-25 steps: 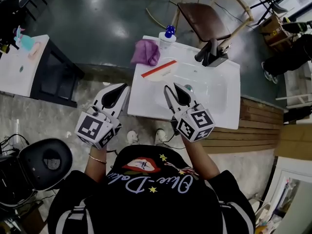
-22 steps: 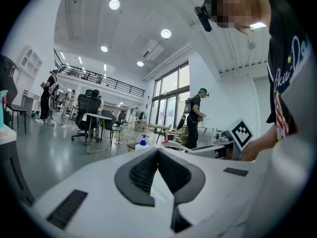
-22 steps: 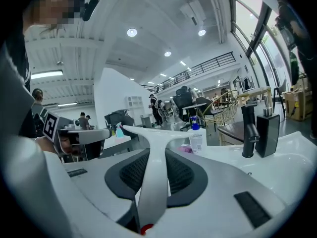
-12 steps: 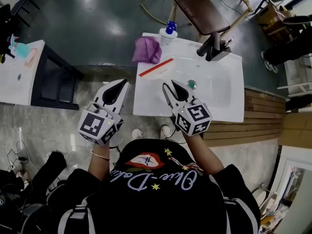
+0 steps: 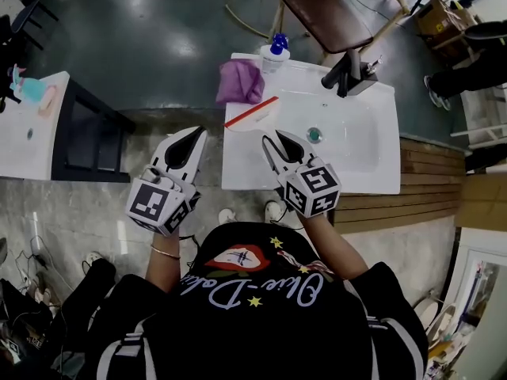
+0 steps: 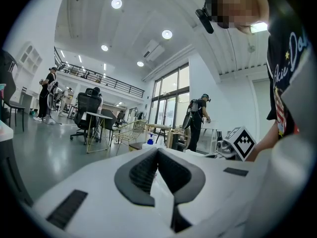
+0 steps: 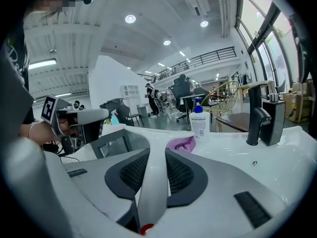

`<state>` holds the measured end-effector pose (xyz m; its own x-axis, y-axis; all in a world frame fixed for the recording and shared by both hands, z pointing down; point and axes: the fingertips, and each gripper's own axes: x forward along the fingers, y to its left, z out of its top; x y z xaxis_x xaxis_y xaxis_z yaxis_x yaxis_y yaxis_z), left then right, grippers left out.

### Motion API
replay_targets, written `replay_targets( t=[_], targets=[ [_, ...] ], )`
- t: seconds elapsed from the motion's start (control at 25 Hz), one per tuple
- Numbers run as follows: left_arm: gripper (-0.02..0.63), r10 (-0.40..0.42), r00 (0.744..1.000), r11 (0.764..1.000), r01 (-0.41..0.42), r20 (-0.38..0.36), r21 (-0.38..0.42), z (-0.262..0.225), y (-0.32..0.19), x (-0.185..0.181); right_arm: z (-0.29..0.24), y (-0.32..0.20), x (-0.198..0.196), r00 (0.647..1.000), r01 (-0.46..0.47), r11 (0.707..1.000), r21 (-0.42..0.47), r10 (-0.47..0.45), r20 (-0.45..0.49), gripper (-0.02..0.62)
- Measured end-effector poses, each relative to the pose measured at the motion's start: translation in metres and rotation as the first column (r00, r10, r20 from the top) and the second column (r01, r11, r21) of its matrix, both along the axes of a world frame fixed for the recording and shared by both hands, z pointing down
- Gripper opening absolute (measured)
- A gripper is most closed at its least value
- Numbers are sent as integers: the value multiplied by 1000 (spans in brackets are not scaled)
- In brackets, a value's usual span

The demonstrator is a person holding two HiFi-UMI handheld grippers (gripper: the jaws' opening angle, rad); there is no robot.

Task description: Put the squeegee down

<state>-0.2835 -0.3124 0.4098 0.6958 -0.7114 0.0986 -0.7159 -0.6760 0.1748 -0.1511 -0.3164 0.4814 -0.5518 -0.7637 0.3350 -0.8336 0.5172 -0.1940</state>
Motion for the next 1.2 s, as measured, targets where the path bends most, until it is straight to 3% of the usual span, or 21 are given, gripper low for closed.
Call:
replay_targets(
  t=[1.2],
  targets=[
    [-5,-19,1000,1000,18,-4,-17,9,-4,-27,50,-1,-14,998,-11,995,-97,4,-67,109]
  ],
)
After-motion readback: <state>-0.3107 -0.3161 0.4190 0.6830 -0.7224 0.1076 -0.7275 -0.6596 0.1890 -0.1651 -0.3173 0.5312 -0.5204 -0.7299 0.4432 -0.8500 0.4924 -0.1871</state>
